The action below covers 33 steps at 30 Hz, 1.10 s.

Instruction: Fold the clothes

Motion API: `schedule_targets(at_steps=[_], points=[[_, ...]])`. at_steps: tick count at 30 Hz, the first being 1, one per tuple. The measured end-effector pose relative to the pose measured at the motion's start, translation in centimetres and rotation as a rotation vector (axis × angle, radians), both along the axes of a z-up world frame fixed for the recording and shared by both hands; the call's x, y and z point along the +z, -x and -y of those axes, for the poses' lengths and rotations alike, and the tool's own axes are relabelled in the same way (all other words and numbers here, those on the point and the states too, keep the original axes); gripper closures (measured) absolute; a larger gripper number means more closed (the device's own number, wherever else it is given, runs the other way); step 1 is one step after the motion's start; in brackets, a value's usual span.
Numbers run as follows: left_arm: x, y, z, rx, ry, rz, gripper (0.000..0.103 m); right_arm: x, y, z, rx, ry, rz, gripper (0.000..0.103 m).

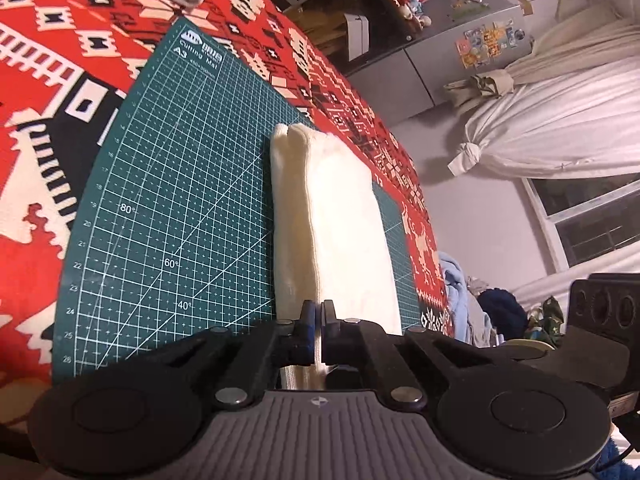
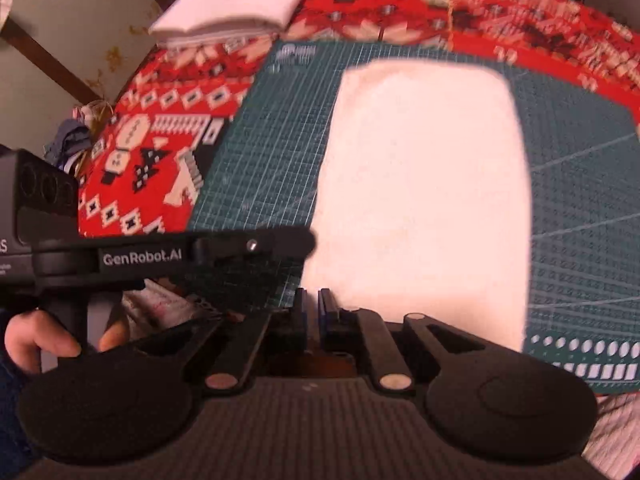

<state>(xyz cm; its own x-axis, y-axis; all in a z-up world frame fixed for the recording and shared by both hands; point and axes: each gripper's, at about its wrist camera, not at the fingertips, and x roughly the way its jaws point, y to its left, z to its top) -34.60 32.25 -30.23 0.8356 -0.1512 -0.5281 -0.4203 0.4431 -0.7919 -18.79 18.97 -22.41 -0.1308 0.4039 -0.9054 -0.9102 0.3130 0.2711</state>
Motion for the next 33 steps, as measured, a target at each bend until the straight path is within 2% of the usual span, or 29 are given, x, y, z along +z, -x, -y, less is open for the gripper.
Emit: schedule_targets(at_steps=[3,5,8,10,15,19,21,25,28,31,33], points=[[0.2,0.5,0.3,0.017,-0.004,-0.019,0.102,0.5,-0.3,0.6,-0.019,-0.037,0.035,0.095],[0.7,0.9,0.5,0.031,-0.024,-0.029,0.101,0.0,-0.5,0.9,-0.013,-0.025,0.03,0.095],[2.4,1.1,1.1,0.046,-0.094,-0.042,0.098,-0.8,-0.7,1.9,0.01,-0.014,-0.018,0.095],[3.8,0.5,1.8,0.037,-0.158,-0.058,0.098,-0.3,-1.3,3.3,0.003,-0.042,-0.03,0.095],[6.5,-3.0,3.7,-0.006,-0.263,-0.029,0.098,1.6,-6.5,5.9,-0.124,-0.149,0.012,0.095],[6.2,-7.8,5.3,-0.067,-0.323,-0.06,0.098,-0.9,-9.8,7.1,-0.201,-0.125,-0.02,0.095],[5.3,-9.5,6.0,-0.101,-0.337,-0.11,0.098,-2.1,-10.0,8.2,-0.195,-0.123,-0.062,0.095],[3.8,-10.2,7.6,-0.146,-0.327,-0.184,0.098,-2.1,-10.0,10.7,-0.178,-0.161,-0.087,0.095],[4.0,-10.3,8.1,-0.138,-0.342,-0.192,0.098,-1.6,-11.6,11.7,-0.198,-0.18,-0.109,0.095],[4.5,-11.5,7.5,-0.124,-0.37,-0.208,0.098,-1.9,-14.3,9.4,-0.242,-0.117,-0.051,0.095],[4.8,-12.9,6.6,-0.109,-0.378,-0.223,0.098,-2.8,-16.2,6.4,-0.227,-0.015,-0.06,0.097]])
